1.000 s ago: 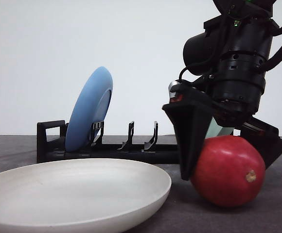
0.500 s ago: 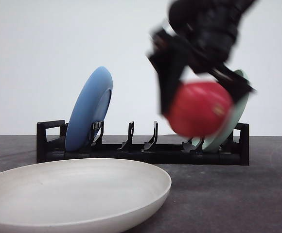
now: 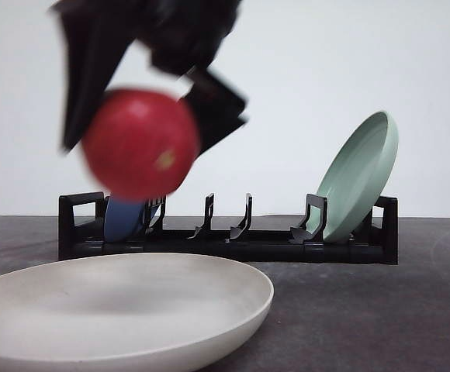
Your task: Place pomegranate in white plate
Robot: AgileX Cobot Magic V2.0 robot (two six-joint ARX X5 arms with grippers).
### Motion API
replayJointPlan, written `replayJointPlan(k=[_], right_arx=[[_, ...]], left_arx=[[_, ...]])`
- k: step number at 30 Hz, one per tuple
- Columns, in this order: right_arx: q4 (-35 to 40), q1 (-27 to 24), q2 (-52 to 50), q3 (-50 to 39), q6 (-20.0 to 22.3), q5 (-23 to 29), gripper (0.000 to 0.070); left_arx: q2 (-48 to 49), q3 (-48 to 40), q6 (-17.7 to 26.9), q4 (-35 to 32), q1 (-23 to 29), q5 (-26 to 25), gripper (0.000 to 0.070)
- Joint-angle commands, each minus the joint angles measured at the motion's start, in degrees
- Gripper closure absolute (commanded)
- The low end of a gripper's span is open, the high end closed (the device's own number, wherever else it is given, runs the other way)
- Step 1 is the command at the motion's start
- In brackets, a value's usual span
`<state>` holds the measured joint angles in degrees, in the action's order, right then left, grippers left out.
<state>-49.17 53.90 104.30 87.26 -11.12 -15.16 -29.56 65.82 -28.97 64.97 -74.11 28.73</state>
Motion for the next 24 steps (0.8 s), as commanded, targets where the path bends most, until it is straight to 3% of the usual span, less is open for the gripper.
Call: replayJointPlan(k=[1, 16, 19, 22, 24], right_arx=[[0.80, 1.02, 2.51, 0.85, -1.19, 0.26, 0.0226], [-1.63, 1.50, 12.34, 0.81, -0.10, 0.42, 0.0220], [-1.04, 1.65, 12.34, 0.81, 0.38, 0.44, 0.0179], [-0.54, 1.63, 12.34, 0.83, 0.82, 0.44, 0.0031], [-0.56, 1.35, 12.34, 0.83, 1.33, 0.42, 0.0000]], left_arx=[[-0.31, 0.66, -0.70, -0.26, -0.70, 0.49, 0.0145], [-0.31, 0.66, -0.72, -0.22, -0.70, 1.53, 0.0145], [-0.31, 0.66, -0.72, -0.22, -0.70, 1.57, 0.0145], [-0.31, 0.66, -0.72, -0.22, -0.70, 1.72, 0.0145], [-0.31, 0.66, -0.71, -0.22, -0.70, 1.75, 0.0145]])
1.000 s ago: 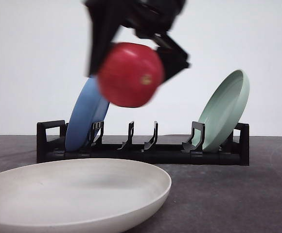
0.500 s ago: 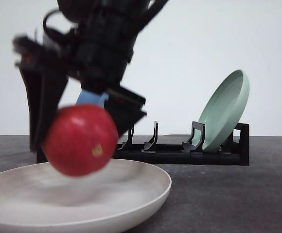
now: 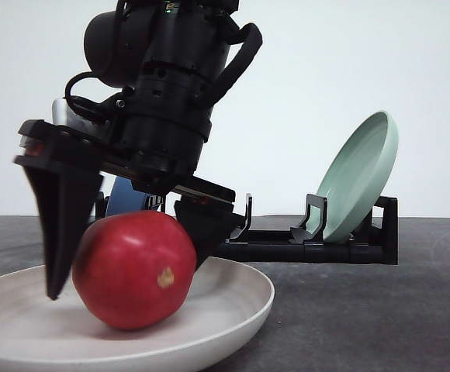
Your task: Place pomegranate in white plate
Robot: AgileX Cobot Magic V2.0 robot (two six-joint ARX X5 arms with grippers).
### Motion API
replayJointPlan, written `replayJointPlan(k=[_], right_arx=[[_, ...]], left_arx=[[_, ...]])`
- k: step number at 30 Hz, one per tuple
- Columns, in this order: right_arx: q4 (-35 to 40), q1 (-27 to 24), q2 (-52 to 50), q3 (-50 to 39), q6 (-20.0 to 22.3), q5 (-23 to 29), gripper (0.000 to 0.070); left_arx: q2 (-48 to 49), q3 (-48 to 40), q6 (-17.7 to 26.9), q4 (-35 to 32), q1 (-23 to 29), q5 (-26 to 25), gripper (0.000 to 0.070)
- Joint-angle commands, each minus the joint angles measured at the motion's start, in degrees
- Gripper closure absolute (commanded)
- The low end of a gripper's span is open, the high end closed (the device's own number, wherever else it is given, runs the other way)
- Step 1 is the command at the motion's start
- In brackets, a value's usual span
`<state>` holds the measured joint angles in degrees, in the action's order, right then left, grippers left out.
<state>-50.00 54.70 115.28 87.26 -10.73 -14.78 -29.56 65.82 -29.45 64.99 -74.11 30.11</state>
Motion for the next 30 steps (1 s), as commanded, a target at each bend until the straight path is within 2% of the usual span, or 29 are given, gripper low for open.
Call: replayJointPlan(k=[1, 7, 11, 19, 23, 26, 30], right_arx=[[0.27, 0.48, 1.35, 0.84, 1.21, 0.05, 0.0000], [-0.87, -0.99, -1.42, 2.30, 2.99, 0.03, 0.0000], [-4.07, -2.92, -7.09, 3.75, 4.64, 0.09, 0.0000], [-13.98, -8.33, -27.29, 3.80, 7.69, 0.80, 0.0000], [-18.64, -11.41, -38.06, 3.75, 8.05, 3.76, 0.0000], [-19.67, -13.37, -46.49, 2.48, 8.03, 6.34, 0.0000], [-17.27, -15.02, -59.22, -4.14, 7.67, 8.82, 0.0000]], left_arx=[[-0.31, 0.66, -0.24, -0.24, -0.70, 0.37, 0.0145], [-0.31, 0.66, -0.22, -0.24, -0.70, 0.55, 0.0145], [-0.31, 0.66, -0.22, -0.24, -0.70, 0.57, 0.0145], [-0.31, 0.66, -0.32, -0.24, -0.70, 0.57, 0.0145], [-0.31, 0.66, -0.83, -0.24, -0.70, 0.57, 0.0145], [-0.31, 0.66, -0.84, -0.25, -0.70, 0.59, 0.0145], [-0.31, 0.66, -0.83, -0.33, -0.70, 0.60, 0.0145]])
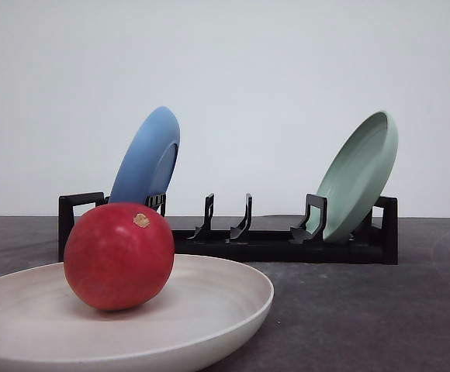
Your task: Place pomegranate in white plate
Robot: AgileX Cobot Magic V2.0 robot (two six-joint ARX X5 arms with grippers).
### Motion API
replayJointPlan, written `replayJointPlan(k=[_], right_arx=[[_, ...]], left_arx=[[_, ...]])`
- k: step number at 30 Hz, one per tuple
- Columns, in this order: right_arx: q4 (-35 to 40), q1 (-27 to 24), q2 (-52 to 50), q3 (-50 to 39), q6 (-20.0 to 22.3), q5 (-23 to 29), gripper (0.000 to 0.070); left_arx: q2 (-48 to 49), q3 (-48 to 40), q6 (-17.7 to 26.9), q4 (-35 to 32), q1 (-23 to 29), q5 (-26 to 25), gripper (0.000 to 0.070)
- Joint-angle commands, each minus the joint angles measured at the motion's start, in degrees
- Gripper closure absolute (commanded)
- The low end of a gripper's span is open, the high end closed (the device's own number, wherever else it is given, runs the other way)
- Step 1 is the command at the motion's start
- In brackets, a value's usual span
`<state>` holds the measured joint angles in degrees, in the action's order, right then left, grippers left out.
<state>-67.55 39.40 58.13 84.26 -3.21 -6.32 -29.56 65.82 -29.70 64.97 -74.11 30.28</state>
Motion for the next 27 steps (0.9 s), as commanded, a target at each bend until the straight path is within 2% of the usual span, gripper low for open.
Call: replayJointPlan(k=[1, 5, 9, 13, 17, 18, 19, 20, 21, 22, 23, 24, 25, 27], right_arx=[[1.57, 0.09, -5.51, -3.73, -0.48, 0.85, 0.0000], [9.52, 0.07, -18.70, -15.22, -4.36, 2.35, 0.0000], [16.83, 0.07, -29.86, -24.85, -5.86, 3.19, 0.0000], [20.11, 0.07, -35.83, -30.80, -6.00, 3.81, 0.0000], [20.98, 0.07, -37.04, -32.86, -6.10, 3.75, 0.0000], [21.13, 0.07, -36.89, -32.84, -6.14, 3.69, 0.0000], [21.26, 0.07, -36.85, -32.84, -6.31, 3.49, 0.0000], [21.26, 0.07, -36.85, -32.84, -6.78, 3.35, 0.0035], [21.21, 0.07, -36.85, -32.84, -7.28, 3.35, 0.0256], [21.04, 0.07, -36.85, -32.84, -7.21, 3.35, 0.0583], [20.78, 0.10, -36.86, -32.83, -6.91, 3.47, 0.0692], [20.84, 0.13, -36.89, -32.84, -6.91, 3.90, 0.0678], [20.84, 0.12, -36.89, -32.82, -6.84, 4.02, 0.0700], [20.82, 0.11, -36.89, -32.82, -6.84, 3.94, 0.0700]], left_arx=[[-0.31, 0.66, -0.58, -0.34, -0.70, 0.48, 0.0145], [-0.33, 0.66, -0.34, -0.51, -0.70, 1.92, 0.0146], [-0.35, 0.66, 1.35, -1.00, -0.70, 2.44, 0.0149], [-0.37, 0.66, 3.95, -2.50, -0.70, 2.86, 0.0149], [-0.37, 0.66, 6.88, -4.50, -0.70, 2.97, 0.0154], [-0.37, 0.66, 7.33, -4.78, -0.70, 2.97, 0.0181], [-0.37, 0.66, 7.76, -4.83, -0.70, 2.94, 0.0250], [-0.37, 0.66, 8.35, -4.72, -0.70, 2.90, 0.0383], [-0.37, 0.66, 9.10, -4.46, -0.70, 2.78, 0.0596], [-0.37, 0.66, 9.60, -4.29, -0.70, 2.75, 0.0699], [-0.37, 0.66, 9.79, -4.27, -0.70, 2.74, 0.0700], [-0.37, 0.66, 9.76, -4.33, -0.70, 2.85, 0.0700], [-0.37, 0.66, 9.73, -4.37, -0.70, 3.21, 0.0700], [-0.37, 0.66, 9.45, -4.37, -0.70, 4.06, 0.0700]])
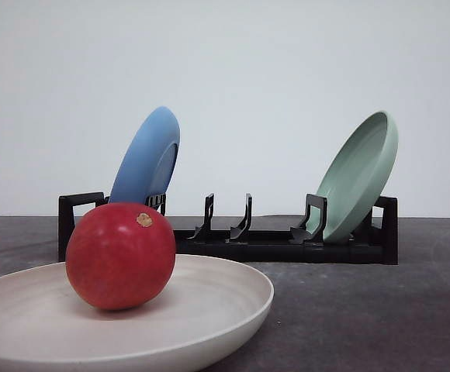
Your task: Place pomegranate in white plate
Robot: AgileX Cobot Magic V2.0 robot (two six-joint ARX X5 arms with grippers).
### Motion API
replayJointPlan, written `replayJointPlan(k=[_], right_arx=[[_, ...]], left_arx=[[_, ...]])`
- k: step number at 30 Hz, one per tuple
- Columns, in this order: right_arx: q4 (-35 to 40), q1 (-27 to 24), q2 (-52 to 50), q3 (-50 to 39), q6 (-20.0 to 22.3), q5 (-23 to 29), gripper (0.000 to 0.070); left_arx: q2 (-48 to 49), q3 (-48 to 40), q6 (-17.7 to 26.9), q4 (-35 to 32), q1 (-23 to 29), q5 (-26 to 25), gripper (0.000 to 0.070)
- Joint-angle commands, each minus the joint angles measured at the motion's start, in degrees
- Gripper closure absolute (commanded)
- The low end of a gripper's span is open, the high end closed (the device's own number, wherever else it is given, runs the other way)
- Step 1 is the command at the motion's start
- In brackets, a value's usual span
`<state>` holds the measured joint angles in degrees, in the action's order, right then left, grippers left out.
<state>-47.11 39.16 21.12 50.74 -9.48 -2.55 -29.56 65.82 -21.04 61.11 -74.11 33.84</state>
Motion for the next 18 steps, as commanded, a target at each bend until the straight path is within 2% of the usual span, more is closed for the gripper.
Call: replayJointPlan(k=[1, 18], right_arx=[[0.46, 0.36, 0.11, 0.70, -0.56, 0.17, 0.0700], [1.50, 0.36, 0.09, 0.70, -0.56, 0.13, 0.0700]], left_arx=[[-0.35, 0.66, 0.61, -0.52, -0.70, 0.49, 0.0700], [0.07, 0.26, 0.66, -0.68, -0.78, 0.77, 0.0700]])
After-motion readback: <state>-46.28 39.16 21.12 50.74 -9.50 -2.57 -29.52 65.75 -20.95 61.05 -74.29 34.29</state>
